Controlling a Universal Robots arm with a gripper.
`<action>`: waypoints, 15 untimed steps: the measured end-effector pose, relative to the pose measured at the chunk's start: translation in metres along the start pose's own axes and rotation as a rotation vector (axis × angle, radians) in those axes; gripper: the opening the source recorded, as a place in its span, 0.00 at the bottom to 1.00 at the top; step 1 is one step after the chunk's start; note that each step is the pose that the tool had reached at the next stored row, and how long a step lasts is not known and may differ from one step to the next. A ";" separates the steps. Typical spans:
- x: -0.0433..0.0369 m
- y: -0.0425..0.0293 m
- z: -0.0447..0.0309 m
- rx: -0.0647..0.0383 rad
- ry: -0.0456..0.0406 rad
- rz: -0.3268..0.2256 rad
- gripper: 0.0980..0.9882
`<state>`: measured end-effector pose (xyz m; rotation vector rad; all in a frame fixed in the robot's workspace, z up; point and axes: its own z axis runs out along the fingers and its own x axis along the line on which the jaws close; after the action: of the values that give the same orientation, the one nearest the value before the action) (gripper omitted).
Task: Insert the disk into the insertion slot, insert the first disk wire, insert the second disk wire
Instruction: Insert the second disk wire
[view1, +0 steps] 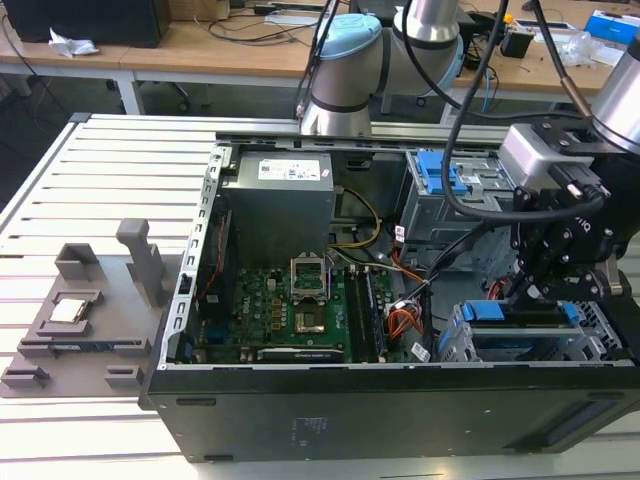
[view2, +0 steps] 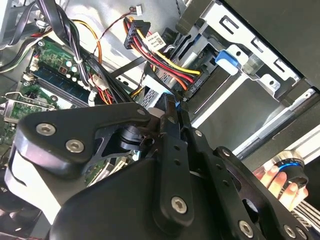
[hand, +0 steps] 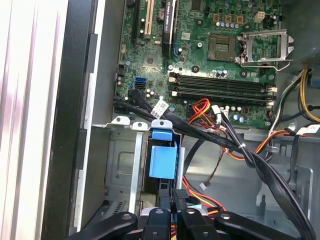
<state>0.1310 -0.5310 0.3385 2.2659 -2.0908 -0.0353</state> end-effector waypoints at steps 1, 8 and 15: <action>0.0009 0.0001 0.0000 0.001 -0.0063 0.000 0.06; 0.0069 0.0007 -0.0015 0.003 -0.0408 -0.002 0.06; 0.0125 0.0017 -0.0096 0.005 -0.0655 -0.004 0.06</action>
<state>0.1309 -0.5433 0.3484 2.3023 -2.1204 -0.1057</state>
